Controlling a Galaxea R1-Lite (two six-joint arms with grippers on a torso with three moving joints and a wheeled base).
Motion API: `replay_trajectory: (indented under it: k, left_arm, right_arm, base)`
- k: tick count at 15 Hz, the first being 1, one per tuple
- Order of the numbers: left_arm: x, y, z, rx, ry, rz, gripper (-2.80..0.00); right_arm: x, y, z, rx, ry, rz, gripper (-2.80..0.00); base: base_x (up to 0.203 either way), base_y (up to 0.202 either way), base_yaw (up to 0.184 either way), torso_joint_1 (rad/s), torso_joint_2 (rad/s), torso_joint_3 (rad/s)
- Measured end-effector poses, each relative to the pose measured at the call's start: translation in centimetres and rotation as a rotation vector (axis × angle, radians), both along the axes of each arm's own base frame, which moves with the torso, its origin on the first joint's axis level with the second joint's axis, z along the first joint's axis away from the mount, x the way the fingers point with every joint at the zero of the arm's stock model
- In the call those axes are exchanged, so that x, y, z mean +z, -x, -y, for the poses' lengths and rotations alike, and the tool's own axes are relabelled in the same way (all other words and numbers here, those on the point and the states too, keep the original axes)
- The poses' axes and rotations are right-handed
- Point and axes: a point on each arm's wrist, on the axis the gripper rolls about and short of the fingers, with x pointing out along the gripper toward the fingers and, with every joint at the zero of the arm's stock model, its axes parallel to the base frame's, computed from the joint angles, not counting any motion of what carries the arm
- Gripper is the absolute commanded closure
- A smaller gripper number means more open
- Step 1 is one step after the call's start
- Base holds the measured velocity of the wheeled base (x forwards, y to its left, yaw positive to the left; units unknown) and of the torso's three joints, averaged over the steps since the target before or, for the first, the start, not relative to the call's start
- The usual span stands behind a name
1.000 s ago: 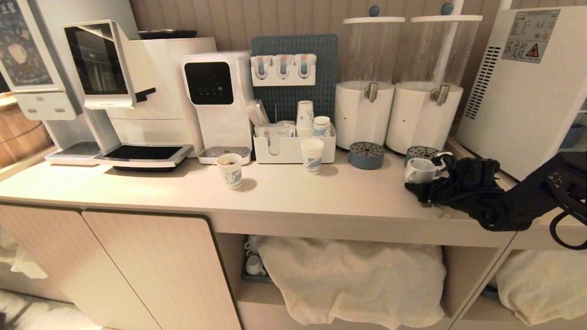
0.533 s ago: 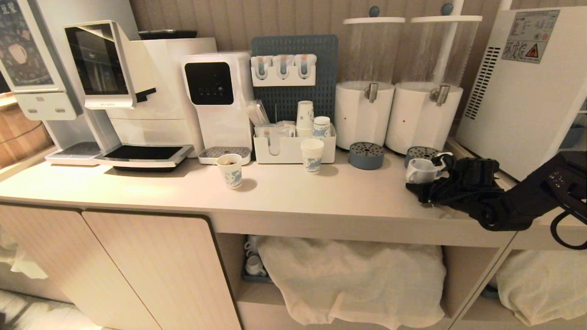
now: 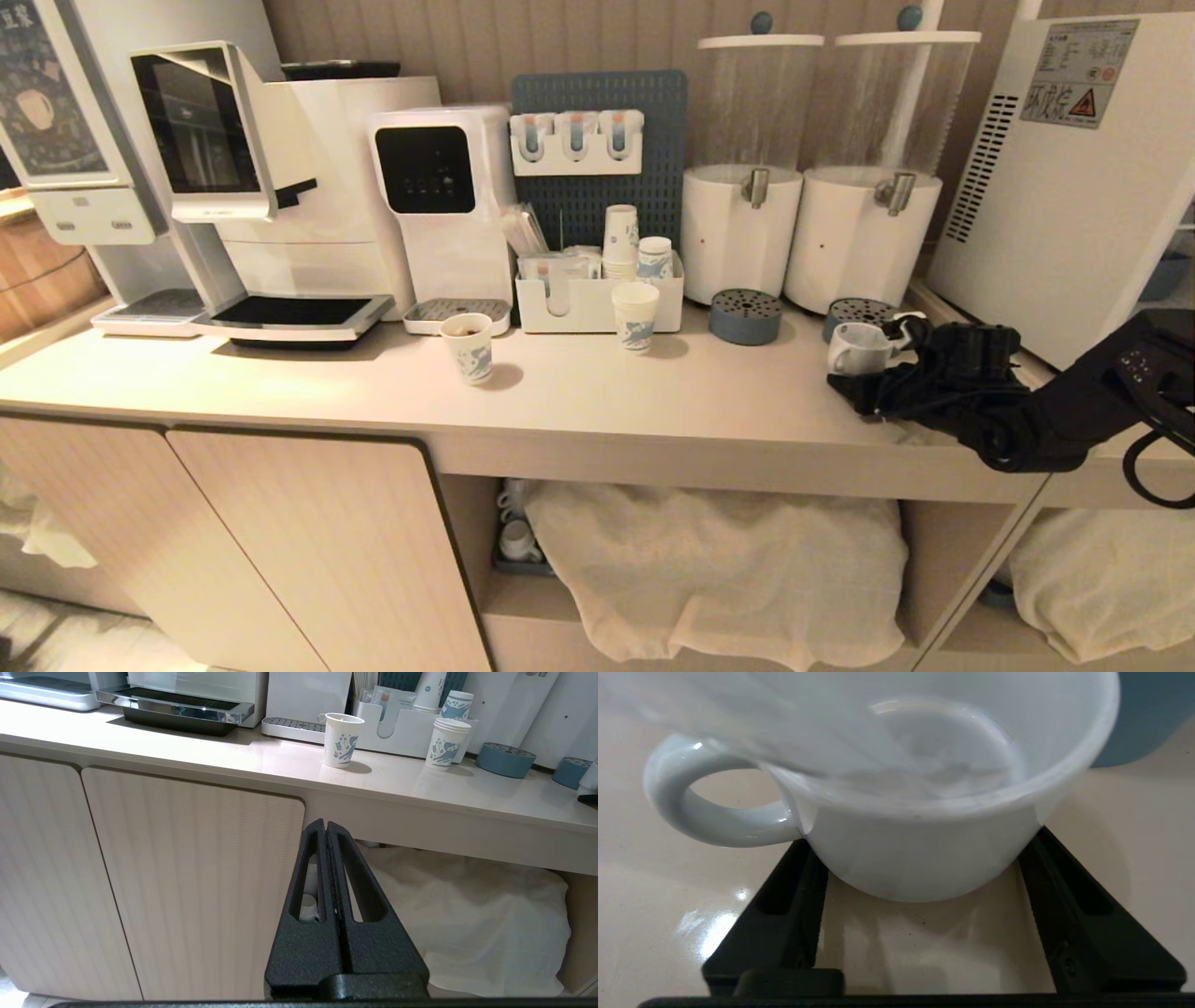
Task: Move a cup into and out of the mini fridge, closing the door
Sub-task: Place the ceramic cup on the table
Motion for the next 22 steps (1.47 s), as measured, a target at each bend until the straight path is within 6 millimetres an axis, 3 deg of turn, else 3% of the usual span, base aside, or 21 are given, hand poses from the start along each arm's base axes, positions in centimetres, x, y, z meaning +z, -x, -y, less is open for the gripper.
replay_trajectory:
  k: [9, 16, 20, 21, 22]
  left_arm:
    - [0.0, 0.0, 0.0, 0.0, 0.002, 0.0, 0.0]
    - [0.0, 0.0, 0.0, 0.0, 0.003, 0.0, 0.0]
    - [0.0, 0.0, 0.0, 0.0, 0.003, 0.0, 0.0]
    - [0.0, 0.0, 0.0, 0.0, 0.003, 0.0, 0.0]
    - [0.0, 0.0, 0.0, 0.0, 0.003, 0.0, 0.0]
  right_arm:
    - [0.5, 2.4, -0.1, 0.01, -0.008, -0.042, -2.8]
    - [3.4, 7.9, -0.6, 0.056, -0.037, -0.076, -2.8]
    - [5.1, 11.5, -0.7, 0.064, -0.036, -0.006, -2.8]
    - [5.5, 12.3, -0.8, 0.065, -0.036, 0.001, -0.02]
    - [6.0, 13.2, -0.8, 0.068, -0.036, 0.009, 0.0]
  base:
    - [0.0, 0.0, 0.0, 0.0, 0.0, 0.0]
    - [0.0, 0.0, 0.0, 0.0, 0.0, 0.0]
    - [0.0, 0.0, 0.0, 0.0, 0.0, 0.0]
    - [0.0, 0.0, 0.0, 0.0, 0.0, 0.0]
    - [0.0, 0.0, 0.0, 0.0, 0.0, 0.0]
